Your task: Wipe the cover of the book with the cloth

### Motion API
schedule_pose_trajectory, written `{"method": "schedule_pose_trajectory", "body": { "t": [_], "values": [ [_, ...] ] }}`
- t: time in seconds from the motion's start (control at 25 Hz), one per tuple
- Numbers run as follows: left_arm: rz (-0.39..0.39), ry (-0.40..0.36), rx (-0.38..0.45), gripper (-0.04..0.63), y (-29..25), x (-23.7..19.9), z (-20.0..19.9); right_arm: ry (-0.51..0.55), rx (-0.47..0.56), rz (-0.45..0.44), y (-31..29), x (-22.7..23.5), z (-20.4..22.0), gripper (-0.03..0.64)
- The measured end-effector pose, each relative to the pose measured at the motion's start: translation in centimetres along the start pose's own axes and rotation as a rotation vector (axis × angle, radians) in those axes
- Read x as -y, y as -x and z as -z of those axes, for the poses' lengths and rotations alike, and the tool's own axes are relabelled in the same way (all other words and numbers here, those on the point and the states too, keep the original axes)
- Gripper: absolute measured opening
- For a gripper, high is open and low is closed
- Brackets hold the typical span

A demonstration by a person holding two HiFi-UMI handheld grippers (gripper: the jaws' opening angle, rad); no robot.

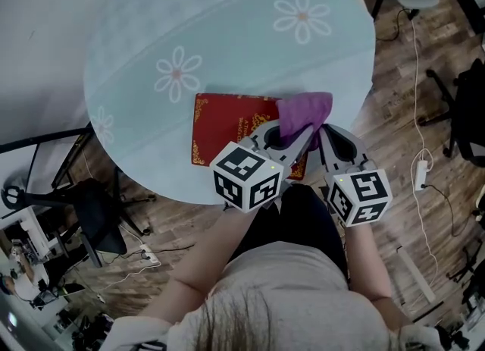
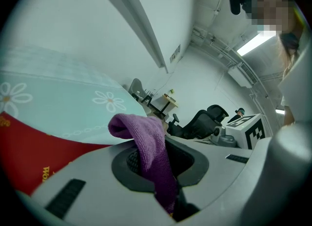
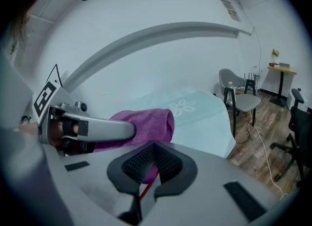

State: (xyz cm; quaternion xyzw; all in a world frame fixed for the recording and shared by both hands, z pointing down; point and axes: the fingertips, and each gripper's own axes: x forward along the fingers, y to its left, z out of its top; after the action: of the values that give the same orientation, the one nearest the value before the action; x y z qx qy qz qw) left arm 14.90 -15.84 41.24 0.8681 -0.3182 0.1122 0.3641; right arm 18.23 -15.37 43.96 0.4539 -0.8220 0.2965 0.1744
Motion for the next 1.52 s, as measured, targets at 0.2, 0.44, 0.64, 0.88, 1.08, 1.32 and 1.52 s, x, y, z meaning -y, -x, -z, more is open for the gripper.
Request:
{"method": "schedule_pose_trajectory", "body": {
  "t": [0.2,0.44,0.64,0.88,1.08,1.32,1.52],
  "values": [
    [-0.050,-0.042,-0.036,0.063,-0.7,-1.0,0.8,-0.012,-0.019,-0.029,-0.9,0.3,0.8,0.023],
    [-0.079,-0.070,-0.083,0.063,-1.2,-2.0,1.3,-0.023,-0.036,-0.052,-1.7,0.5,1.3,0.023],
    [-0.080,-0.100,-0.110,0.063,-1.5,-2.2,1.3,-0.046,-0.047,-0.050,-2.1,0.8,1.5,0.023],
    [-0.055,-0.116,-0.146,0.063,-1.2,-2.4,1.4,-0.048,-0.095,-0.054,-2.4,0.4,1.5,0.023],
    [-0.027,-0.138,-0.179,0.063,-0.8,-2.7,1.5,-0.041,-0.121,-0.024,-2.5,-0.1,1.4,0.023],
    [-0.012,-0.166,-0.209,0.063,0.3,-3.6,1.7,-0.006,-0.144,0.024,-3.0,-1.7,1.6,0.023],
    [-0.007,-0.192,-0.222,0.063,1.4,-4.3,2.0,0.014,-0.176,0.031,-3.6,-3.0,2.0,0.023]
  ]
}}
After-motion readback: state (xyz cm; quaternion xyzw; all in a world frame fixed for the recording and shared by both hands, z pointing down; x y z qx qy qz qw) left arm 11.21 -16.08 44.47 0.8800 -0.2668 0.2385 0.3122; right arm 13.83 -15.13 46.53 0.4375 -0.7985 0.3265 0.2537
